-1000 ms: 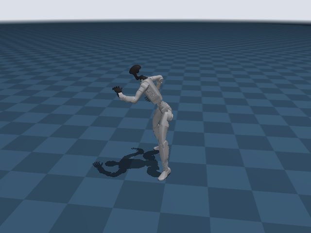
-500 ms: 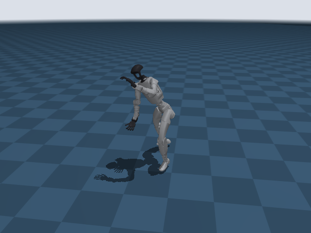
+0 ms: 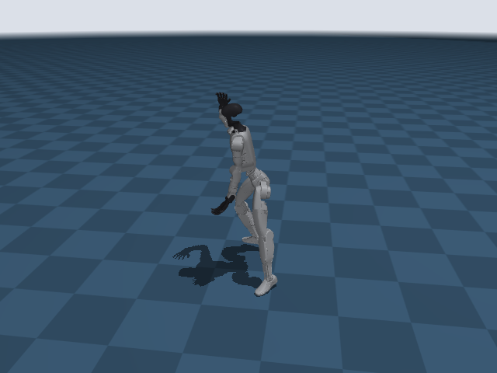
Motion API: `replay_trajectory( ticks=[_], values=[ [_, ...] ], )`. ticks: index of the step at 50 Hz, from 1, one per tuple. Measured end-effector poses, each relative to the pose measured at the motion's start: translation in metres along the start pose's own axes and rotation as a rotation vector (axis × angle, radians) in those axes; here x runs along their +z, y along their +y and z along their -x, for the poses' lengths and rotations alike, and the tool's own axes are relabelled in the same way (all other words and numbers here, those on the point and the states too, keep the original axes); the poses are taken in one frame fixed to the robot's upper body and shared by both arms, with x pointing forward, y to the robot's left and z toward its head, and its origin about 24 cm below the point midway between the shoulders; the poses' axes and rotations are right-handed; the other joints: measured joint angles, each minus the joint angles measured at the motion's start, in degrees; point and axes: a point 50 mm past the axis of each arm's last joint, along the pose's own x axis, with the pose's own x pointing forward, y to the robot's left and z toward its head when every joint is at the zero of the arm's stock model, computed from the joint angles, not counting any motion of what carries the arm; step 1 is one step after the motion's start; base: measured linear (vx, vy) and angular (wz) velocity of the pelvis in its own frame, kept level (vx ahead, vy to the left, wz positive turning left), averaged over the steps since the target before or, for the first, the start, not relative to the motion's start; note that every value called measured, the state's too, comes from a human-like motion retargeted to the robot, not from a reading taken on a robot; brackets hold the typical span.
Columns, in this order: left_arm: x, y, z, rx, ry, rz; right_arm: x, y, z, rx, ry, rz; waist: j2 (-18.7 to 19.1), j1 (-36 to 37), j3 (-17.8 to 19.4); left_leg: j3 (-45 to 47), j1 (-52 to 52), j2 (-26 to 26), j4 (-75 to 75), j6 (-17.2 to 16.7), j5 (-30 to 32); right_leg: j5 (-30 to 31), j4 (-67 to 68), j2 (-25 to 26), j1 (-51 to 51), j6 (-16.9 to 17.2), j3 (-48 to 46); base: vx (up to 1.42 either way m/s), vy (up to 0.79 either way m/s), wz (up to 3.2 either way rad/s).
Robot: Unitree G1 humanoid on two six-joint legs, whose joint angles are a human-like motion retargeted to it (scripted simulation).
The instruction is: Kungfu
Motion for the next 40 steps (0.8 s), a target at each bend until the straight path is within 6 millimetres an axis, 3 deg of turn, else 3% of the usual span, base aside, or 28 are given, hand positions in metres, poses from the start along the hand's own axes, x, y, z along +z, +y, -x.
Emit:
replay_trajectory(
  ticks=[3, 6, 10, 14, 18, 21, 23, 28, 32, 38, 40],
  values=[
    [-0.049, -0.022, -0.010, 0.043, 0.063, 0.109, 0.064, -0.031, -0.011, 0.060, -0.187, 0.466, 3.75, -6.37, 2.56, -1.75, -2.31, 3.49, 0.36, 0.00, 2.13, -5.21, 4.12, 2.19, 0.45, -0.99, -2.70, -0.44, -0.58, 0.01],
    [-0.094, -0.076, -0.023, -0.176, 0.234, 0.020, 0.090, -0.035, -0.007, 0.007, -0.223, 0.770, 5.18, -10.34, 6.90, -1.70, -2.32, 5.89, 1.29, 0.00, 4.26, -7.50, 6.25, 4.36, 0.51, -2.42, -2.51, -0.52, -0.16, -0.35],
    [-0.141, -0.141, -0.020, -0.536, 0.473, -0.151, 0.090, -0.020, 0.006, 0.138, -0.156, 0.874, 5.93, -11.42, 9.78, 3.36, 1.06, 8.50, 1.16, 0.00, 5.99, -9.62, 7.78, 7.49, 1.84, -4.21, -1.88, -0.24, 0.00, -0.50],
    [-0.168, -0.174, -0.010, -0.694, 0.554, -0.150, 0.080, -0.019, 0.014, 0.178, -0.088, 0.912, 7.28, -10.05, 10.28, 5.62, 3.51, 10.51, 2.07, 0.00, 5.56, -9.16, 6.44, 9.69, 3.23, -4.73, -1.31, -0.04, 0.12, -0.52],
    [-0.177, -0.189, -0.004, -0.762, 0.585, -0.161, 0.081, -0.018, 0.016, 0.101, -0.122, 0.836, 8.78, -7.80, 10.80, 5.79, 5.19, 11.75, 2.96, 0.00, 2.82, -7.92, 4.25, 11.03, 4.92, -4.85, -1.27, 0.02, 0.20, -0.29],
    [-0.179, -0.186, -0.003, -0.768, 0.604, -0.205, 0.078, -0.019, 0.016, 0.085, -0.118, 0.774, 9.09, -7.68, 8.96, 5.28, 3.78, 8.44, 2.25, 0.00, 1.57, -6.39, 3.59, 8.46, 3.05, -3.93, 0.62, -0.04, 0.32, 0.52],
    [-0.174, -0.178, -0.005, -0.750, 0.603, -0.238, 0.075, -0.021, 0.017, 0.079, -0.099, 0.766, 9.15, -8.18, 7.90, 4.15, 2.48, 6.03, 2.03, 0.00, 0.93, -5.36, 3.10, 6.47, 1.89, -3.21, 1.80, -0.02, 0.30, 0.70],
    [-0.139, -0.150, -0.019, -0.638, 0.521, -0.304, 0.071, -0.021, 0.022, 0.069, -0.070, 0.775, 9.24, -8.86, 7.35, 2.91, -0.17, 3.14, 2.90, 0.00, -1.35, -1.87, 0.19, 3.69, 0.50, -2.80, 3.05, -0.02, 0.22, 0.31],
    [-0.110, -0.124, -0.025, -0.547, 0.442, -0.290, 0.065, -0.019, 0.024, 0.070, -0.036, 0.728, 6.83, -7.69, 5.60, -0.94, -1.28, -1.03, 4.16, 0.00, -5.08, 2.55, -2.93, 1.06, -3.11, -2.96, 5.75, -0.01, 0.19, -0.09],
    [-0.053, -0.083, -0.027, -0.426, 0.352, -0.378, 0.052, -0.018, 0.027, 0.074, 0.038, 0.661, 3.92, -7.54, 4.67, -3.33, -3.51, -7.05, 5.56, 0.00, -8.28, 11.00, -9.51, -3.42, -7.96, -1.91, 8.86, -0.04, 0.22, -0.08],
    [-0.024, -0.067, -0.027, -0.357, 0.309, -0.447, 0.048, -0.017, 0.030, 0.070, 0.064, 0.644, 3.88, -6.04, 6.40, -2.90, -3.35, -5.13, 7.12, 0.00, -9.10, 12.00, -9.98, -1.69, -7.33, -2.04, 8.28, -0.07, 0.15, -0.91]
  ],
)
